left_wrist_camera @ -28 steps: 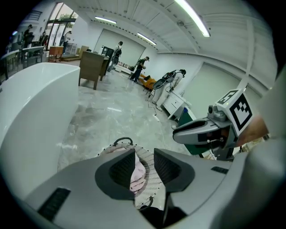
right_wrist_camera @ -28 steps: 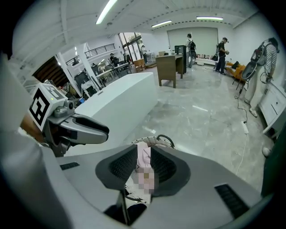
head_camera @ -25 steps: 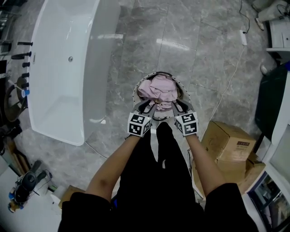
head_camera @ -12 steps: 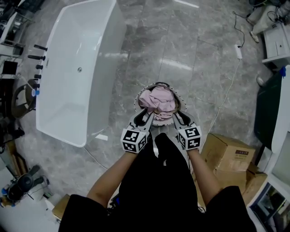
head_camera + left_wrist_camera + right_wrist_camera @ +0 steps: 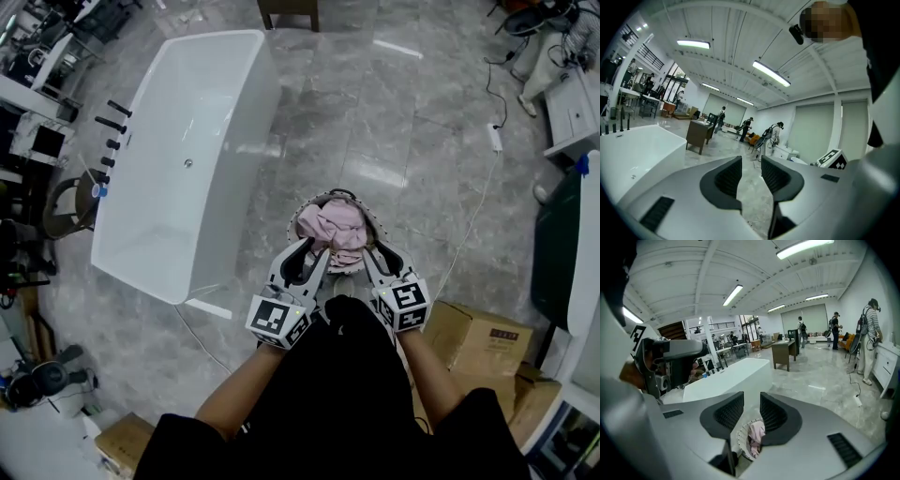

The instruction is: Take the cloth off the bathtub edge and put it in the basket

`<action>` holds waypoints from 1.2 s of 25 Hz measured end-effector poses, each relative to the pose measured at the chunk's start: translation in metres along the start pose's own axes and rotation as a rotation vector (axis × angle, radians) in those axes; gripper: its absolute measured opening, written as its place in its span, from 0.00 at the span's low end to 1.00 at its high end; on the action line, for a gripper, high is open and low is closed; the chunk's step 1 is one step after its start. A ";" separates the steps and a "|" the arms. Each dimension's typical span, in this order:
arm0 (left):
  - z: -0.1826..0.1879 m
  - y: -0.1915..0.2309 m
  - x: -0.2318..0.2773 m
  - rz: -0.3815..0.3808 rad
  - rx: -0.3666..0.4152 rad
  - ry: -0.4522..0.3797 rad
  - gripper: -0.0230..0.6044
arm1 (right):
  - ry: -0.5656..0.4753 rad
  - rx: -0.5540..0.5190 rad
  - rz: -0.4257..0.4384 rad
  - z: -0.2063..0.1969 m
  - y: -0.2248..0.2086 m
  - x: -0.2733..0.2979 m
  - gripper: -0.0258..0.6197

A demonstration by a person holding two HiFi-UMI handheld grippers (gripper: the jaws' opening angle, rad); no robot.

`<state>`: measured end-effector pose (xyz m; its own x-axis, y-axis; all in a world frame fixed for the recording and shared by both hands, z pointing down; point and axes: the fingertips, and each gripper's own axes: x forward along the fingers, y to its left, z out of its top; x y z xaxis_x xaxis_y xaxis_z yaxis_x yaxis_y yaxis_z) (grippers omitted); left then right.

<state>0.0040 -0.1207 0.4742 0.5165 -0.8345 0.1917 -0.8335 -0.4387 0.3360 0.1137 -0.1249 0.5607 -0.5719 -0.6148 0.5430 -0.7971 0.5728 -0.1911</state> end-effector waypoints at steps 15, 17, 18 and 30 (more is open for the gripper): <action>0.088 0.071 -0.117 -0.061 0.009 -0.064 0.06 | -0.251 -0.024 -0.105 0.084 0.128 -0.051 0.20; 0.091 0.091 -0.128 -0.063 0.019 -0.041 0.06 | -0.283 -0.059 -0.145 0.096 0.146 -0.043 0.17; 0.089 0.096 -0.132 -0.073 0.033 -0.027 0.06 | -0.299 -0.056 -0.163 0.100 0.153 -0.041 0.16; 0.089 0.072 -0.140 -0.199 0.054 -0.006 0.06 | -0.362 -0.066 -0.256 0.134 0.206 -0.060 0.09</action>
<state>-0.1457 -0.0649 0.3898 0.6712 -0.7314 0.1205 -0.7243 -0.6125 0.3167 -0.0415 -0.0424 0.3793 -0.3983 -0.8845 0.2429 -0.9144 0.4037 -0.0292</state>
